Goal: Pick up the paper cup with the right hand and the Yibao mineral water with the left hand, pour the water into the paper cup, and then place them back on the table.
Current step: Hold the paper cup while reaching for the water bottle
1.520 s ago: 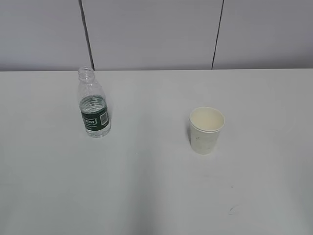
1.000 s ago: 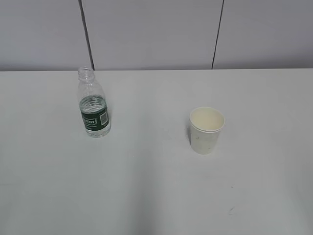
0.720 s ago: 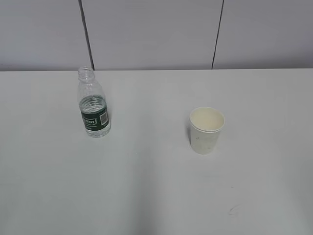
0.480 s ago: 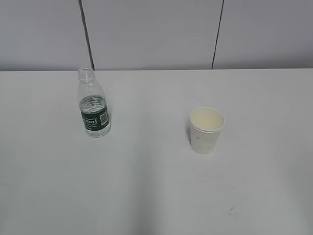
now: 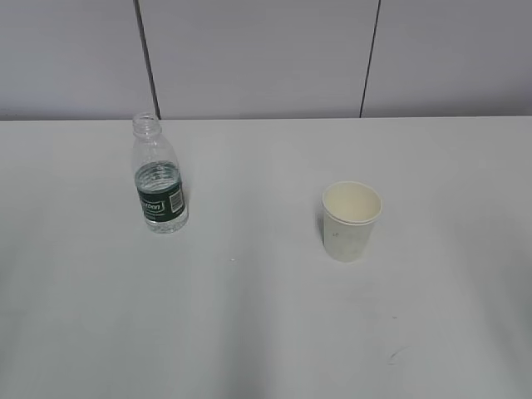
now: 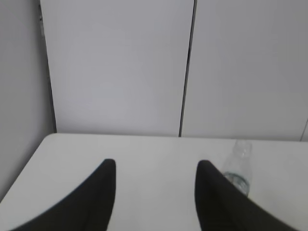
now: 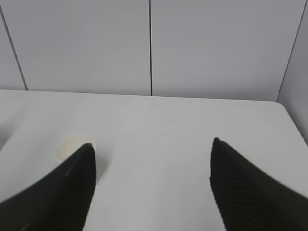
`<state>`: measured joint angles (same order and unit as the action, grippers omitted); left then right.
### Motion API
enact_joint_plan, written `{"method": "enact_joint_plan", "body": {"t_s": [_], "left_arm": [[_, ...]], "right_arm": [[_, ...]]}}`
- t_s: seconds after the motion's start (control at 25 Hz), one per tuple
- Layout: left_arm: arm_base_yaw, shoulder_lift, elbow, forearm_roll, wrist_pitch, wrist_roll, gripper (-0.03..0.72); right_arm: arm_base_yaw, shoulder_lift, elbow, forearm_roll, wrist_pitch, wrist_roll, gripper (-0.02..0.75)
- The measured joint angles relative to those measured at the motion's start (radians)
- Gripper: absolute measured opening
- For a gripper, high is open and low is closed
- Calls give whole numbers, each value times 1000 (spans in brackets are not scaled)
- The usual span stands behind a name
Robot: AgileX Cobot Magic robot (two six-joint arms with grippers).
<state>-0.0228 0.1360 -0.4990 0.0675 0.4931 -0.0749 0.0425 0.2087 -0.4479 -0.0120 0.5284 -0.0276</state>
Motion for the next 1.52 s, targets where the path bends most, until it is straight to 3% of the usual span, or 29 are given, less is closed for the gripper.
{"method": "enact_joint_plan", "body": {"t_s": [0.32, 0.56, 0.96, 1.24, 1.52], "left_arm": [[0, 89, 170, -14, -366, 1, 342], [0, 142, 272, -36, -499, 1, 342], [-13, 374, 301, -31, -750, -4, 342], [-74, 614, 302, 25, -910, -4, 342], [-77, 867, 302, 97, -1138, -4, 342]], "right_arm": [[0, 134, 108, 12, -251, 0, 578], [0, 230, 179, 28, -421, 0, 578], [0, 443, 255, 57, -663, 0, 578], [0, 646, 257, 63, -873, 0, 578], [0, 850, 257, 63, -1049, 33, 578]]}}
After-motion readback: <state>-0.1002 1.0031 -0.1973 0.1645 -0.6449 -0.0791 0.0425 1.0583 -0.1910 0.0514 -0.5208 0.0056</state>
